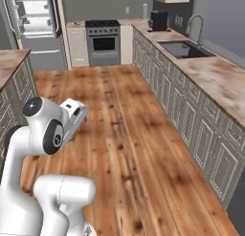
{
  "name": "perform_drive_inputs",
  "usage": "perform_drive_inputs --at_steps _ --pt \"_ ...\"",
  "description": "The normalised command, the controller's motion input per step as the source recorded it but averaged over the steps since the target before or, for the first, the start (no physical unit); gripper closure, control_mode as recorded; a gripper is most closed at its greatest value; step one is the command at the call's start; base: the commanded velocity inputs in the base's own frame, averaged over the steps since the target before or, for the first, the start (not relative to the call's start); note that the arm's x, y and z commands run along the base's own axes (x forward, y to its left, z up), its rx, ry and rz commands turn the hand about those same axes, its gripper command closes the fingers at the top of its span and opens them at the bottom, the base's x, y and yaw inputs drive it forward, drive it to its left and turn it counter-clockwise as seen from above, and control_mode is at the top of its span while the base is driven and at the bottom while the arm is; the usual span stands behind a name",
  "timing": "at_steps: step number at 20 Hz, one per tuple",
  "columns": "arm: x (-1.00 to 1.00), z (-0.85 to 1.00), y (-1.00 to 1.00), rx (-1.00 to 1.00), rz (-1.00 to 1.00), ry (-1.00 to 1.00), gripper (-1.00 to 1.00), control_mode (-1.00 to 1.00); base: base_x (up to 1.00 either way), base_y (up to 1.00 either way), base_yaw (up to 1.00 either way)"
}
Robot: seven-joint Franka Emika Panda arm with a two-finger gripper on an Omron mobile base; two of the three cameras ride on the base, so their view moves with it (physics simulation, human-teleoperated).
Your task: Place the cold items (mango and lime) from the fridge in one tupperware on the dining counter. Place the warm items (kebab skewer and hot dog) in the stove area in another tupperware.
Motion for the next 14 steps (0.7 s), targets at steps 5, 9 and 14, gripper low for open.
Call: perform_drive_inputs --at_steps 5,9,14 --pt "0.00 0.00 0.00 0.00 0.00 0.00 -1.00 1.00 1.00 0.00 -0.03" --pt "0.00 0.00 0.00 0.00 0.00 0.00 -1.00 1.00 1.00 0.06 -0.03" --pt "0.00 0.00 0.00 0.00 0.00 0.00 -1.00 1.00 1.00 0.25 -0.01"
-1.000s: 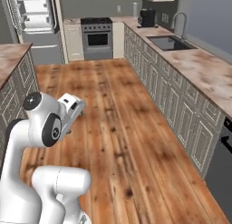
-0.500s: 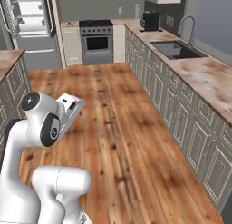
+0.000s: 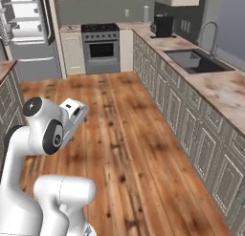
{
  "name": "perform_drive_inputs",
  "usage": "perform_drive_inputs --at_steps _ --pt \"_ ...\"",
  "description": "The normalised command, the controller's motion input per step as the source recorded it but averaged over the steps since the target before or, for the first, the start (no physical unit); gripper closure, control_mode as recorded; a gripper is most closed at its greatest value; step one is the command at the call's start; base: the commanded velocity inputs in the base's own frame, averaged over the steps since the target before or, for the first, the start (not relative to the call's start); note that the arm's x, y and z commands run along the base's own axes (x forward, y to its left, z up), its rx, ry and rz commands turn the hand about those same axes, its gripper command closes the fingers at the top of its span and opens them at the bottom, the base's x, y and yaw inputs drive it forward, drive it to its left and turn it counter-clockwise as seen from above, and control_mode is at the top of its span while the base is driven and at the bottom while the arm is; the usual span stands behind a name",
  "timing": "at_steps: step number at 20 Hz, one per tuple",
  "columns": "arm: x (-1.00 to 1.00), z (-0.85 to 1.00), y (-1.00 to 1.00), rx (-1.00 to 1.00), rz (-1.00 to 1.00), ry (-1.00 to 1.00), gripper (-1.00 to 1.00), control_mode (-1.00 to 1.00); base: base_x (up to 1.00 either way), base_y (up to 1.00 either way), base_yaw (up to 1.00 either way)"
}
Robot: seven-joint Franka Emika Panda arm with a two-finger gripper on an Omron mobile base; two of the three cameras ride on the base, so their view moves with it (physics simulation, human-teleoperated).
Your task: Place the cold items (mango and lime) from the fridge in one tupperware on the dining counter. Place the warm items (kebab skewer and hot dog) in the stove area in another tupperware.
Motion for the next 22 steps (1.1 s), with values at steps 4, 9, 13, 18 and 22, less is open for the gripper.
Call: perform_drive_inputs --at_steps 4,9,13,18,22 --pt "0.00 0.00 0.00 0.00 0.00 0.00 -1.00 1.00 1.00 0.40 0.03" --pt "0.00 0.00 0.00 0.00 0.00 0.00 -1.00 1.00 1.00 0.29 0.10" --pt "0.00 0.00 0.00 0.00 0.00 0.00 -1.00 1.00 1.00 0.06 0.24" --pt "0.00 0.00 0.00 0.00 0.00 0.00 -1.00 1.00 1.00 -0.01 0.39" --pt "0.00 0.00 0.00 0.00 0.00 0.00 -1.00 1.00 1.00 -0.17 0.34"
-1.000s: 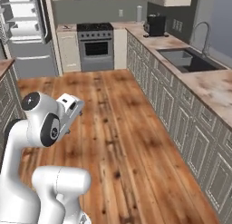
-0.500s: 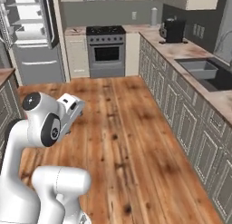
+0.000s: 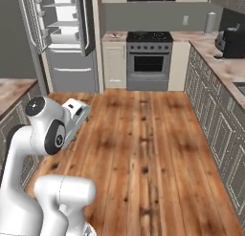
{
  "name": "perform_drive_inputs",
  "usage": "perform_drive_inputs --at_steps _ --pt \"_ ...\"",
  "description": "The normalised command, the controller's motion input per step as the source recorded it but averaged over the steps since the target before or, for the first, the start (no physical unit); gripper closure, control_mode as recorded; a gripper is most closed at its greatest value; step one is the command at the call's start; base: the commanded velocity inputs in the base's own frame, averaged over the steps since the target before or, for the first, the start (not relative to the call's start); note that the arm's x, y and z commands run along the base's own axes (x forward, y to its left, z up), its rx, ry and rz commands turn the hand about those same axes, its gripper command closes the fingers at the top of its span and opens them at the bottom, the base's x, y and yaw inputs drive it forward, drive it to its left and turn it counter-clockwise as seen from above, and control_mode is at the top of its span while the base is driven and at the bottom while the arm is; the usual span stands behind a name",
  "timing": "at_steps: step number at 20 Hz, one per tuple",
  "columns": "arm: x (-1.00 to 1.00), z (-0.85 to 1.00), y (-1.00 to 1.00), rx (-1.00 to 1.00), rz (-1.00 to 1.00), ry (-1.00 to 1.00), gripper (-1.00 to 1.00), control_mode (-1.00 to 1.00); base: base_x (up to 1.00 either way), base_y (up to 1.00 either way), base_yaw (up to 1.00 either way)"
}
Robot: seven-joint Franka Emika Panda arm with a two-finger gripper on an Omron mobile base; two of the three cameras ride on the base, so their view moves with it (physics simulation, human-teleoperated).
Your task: Place the cold items (mango and lime) from the fridge in one tupperware on the dining counter. Place the warm items (kebab skewer and hot dog) in the stove area in another tupperware.
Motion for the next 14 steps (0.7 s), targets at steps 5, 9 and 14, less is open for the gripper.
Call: perform_drive_inputs --at_steps 5,9,14 --pt "0.00 0.00 0.00 0.00 0.00 0.00 -1.00 1.00 1.00 -0.30 0.20" --pt "0.00 0.00 0.00 0.00 0.00 0.00 -1.00 1.00 1.00 -0.37 0.17" --pt "0.00 0.00 0.00 0.00 0.00 0.00 -1.00 1.00 1.00 -0.53 0.06"
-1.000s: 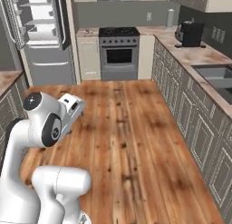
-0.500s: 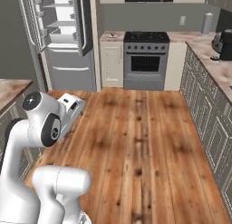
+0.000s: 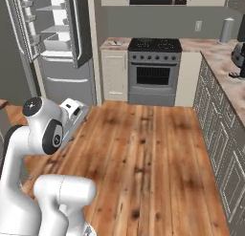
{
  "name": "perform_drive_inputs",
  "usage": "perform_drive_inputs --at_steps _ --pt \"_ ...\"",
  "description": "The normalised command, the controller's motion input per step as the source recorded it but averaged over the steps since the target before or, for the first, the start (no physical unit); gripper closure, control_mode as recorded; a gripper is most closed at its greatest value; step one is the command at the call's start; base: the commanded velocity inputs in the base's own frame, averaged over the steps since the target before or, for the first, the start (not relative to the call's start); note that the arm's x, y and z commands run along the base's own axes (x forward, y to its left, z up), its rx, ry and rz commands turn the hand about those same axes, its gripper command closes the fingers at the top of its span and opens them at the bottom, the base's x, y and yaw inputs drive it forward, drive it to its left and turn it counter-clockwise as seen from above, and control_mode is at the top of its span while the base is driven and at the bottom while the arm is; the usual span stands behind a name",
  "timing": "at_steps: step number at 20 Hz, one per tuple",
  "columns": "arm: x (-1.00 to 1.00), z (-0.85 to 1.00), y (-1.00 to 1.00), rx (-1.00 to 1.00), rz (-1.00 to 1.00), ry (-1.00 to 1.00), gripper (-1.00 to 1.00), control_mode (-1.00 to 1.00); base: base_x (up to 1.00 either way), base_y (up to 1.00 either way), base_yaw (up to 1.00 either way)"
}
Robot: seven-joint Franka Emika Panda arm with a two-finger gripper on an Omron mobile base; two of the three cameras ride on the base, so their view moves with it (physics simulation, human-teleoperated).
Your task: Place the cold items (mango and lime) from the fridge in one tupperware on the dining counter. Place the warm items (kebab skewer and hot dog) in the stove area in another tupperware.
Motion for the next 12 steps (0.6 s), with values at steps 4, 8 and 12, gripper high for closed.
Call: perform_drive_inputs --at_steps 4,8,12 --pt "0.00 0.00 0.00 0.00 0.00 0.00 -1.00 1.00 1.00 -0.38 0.00" --pt "0.00 0.00 0.00 0.00 0.00 0.00 -1.00 1.00 1.00 -0.04 0.00" --pt "0.00 0.00 0.00 0.00 0.00 0.00 -1.00 1.00 1.00 0.00 -0.01"
